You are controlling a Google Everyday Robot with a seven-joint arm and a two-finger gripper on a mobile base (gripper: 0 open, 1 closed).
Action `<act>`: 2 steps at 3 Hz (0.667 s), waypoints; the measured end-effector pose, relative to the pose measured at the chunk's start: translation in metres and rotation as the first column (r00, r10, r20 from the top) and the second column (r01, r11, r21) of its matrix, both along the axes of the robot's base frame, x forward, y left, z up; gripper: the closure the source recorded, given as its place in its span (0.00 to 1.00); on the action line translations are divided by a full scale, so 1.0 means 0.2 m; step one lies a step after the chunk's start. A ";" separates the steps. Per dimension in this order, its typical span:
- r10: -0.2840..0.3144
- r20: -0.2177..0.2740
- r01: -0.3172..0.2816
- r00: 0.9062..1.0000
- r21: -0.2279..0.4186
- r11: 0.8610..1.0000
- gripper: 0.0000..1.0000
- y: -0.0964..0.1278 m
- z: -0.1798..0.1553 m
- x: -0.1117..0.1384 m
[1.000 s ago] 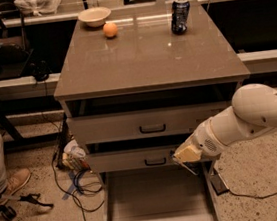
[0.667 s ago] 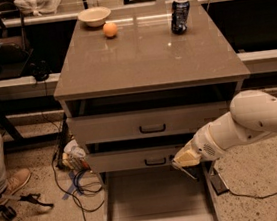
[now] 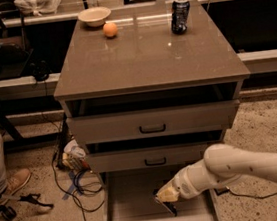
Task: Place rxbar blueberry into bottom drawer
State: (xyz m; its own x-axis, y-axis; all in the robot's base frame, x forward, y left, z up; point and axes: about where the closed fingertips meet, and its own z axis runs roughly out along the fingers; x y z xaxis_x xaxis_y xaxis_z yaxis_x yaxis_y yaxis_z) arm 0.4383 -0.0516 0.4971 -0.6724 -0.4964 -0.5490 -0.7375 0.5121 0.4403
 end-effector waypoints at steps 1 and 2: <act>-0.063 -0.007 0.063 0.998 0.082 0.995 1.00 0.18 -0.30 0.01; -0.140 -0.012 0.140 0.990 0.173 0.975 1.00 0.34 -0.54 0.05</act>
Offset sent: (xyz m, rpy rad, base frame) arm -0.0072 0.1202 -0.2182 0.3428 0.1073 -0.2536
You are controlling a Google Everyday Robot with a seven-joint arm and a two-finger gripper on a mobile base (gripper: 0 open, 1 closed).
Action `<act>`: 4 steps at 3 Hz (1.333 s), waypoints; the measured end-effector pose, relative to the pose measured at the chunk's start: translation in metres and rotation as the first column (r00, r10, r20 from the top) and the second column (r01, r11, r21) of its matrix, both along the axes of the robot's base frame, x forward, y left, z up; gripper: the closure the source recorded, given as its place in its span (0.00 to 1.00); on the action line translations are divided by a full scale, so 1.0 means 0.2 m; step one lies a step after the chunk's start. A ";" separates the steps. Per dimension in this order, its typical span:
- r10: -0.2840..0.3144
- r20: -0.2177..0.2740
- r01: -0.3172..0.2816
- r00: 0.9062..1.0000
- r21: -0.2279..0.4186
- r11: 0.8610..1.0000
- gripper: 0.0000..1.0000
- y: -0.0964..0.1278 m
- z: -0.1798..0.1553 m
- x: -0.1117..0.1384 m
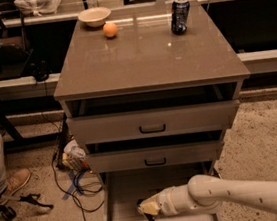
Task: Place rxbar blueberry into bottom drawer
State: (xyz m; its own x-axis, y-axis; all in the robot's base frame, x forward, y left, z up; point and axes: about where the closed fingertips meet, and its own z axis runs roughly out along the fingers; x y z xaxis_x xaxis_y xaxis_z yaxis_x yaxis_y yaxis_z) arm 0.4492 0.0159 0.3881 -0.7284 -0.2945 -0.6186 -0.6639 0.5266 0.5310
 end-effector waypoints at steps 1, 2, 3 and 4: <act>-0.047 -0.032 0.049 0.998 0.083 0.995 1.00 0.16 -0.25 -0.02; -0.062 -0.100 0.076 0.993 0.146 0.986 1.00 0.31 -0.50 -0.09; -0.064 -0.131 0.085 0.989 0.161 0.983 1.00 0.35 -0.57 -0.15; -0.064 -0.131 0.085 0.989 0.161 0.983 1.00 0.35 -0.57 -0.15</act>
Offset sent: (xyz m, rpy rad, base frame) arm -0.0358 0.0925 -0.1605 0.2248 0.1718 -0.0981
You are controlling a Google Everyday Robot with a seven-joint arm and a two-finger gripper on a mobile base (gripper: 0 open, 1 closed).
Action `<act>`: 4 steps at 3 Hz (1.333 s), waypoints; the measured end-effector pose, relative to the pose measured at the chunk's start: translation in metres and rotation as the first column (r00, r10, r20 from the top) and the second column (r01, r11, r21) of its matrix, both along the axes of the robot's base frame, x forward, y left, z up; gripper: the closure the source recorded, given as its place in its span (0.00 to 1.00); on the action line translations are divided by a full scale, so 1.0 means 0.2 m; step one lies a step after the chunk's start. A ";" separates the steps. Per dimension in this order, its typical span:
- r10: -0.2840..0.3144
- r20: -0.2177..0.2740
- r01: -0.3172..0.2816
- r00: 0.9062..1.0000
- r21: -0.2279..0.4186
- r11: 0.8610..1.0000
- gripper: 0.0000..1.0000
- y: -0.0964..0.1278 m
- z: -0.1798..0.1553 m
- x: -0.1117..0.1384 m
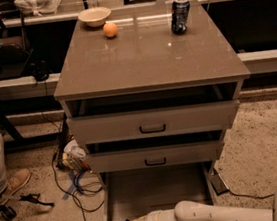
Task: Place rxbar blueberry into bottom drawer
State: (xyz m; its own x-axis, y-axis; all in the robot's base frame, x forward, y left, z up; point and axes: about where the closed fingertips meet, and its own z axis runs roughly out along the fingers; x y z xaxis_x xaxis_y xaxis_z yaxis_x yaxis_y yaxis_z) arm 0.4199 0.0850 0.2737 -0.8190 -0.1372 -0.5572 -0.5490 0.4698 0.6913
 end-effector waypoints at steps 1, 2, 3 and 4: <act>-0.005 0.028 0.004 1.000 0.025 1.000 1.00 0.02 -0.02 0.09; -0.021 0.067 0.018 0.998 0.052 0.998 1.00 0.01 -0.04 0.23; -0.032 0.104 0.022 0.994 0.089 0.996 0.97 0.04 -0.05 0.43; -0.045 0.116 0.032 0.992 0.114 0.993 0.75 0.06 -0.06 0.59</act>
Offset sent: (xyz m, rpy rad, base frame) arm 0.0861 -0.0030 -0.0097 0.0833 -0.1244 -0.0480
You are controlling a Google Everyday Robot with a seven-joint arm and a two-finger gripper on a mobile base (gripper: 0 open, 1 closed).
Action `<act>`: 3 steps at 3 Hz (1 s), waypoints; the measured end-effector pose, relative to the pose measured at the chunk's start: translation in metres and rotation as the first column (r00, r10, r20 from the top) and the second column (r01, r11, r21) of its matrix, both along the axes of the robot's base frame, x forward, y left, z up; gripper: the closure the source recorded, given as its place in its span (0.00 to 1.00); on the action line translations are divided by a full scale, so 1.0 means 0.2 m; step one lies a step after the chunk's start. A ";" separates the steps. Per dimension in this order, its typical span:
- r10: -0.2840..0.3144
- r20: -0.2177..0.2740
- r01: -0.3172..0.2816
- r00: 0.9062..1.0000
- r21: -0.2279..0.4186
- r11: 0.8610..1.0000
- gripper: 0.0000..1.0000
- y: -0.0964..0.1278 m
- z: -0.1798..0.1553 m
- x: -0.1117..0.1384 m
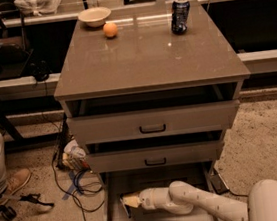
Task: Place rxbar blueberry into bottom drawer
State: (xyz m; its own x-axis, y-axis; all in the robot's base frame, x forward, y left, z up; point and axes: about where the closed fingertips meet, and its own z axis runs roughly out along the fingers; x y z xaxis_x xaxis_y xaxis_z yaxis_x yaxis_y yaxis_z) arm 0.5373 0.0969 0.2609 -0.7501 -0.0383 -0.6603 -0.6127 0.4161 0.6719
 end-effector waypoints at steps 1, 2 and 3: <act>-0.004 0.000 0.004 1.000 0.021 1.000 0.51 0.02 -0.03 0.11; -0.002 0.000 0.002 1.000 0.035 0.999 0.27 0.04 -0.04 0.16; -0.004 0.002 0.004 1.000 0.042 0.999 0.05 0.05 -0.04 0.18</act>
Offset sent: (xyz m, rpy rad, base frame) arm 0.0473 0.0081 -0.0119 0.0464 -0.0013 -0.0071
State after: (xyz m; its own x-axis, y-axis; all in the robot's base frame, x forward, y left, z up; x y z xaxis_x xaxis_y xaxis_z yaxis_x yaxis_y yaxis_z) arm 0.5741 0.1060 0.2523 -0.7490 -0.0078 -0.6626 -0.6124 0.3900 0.6877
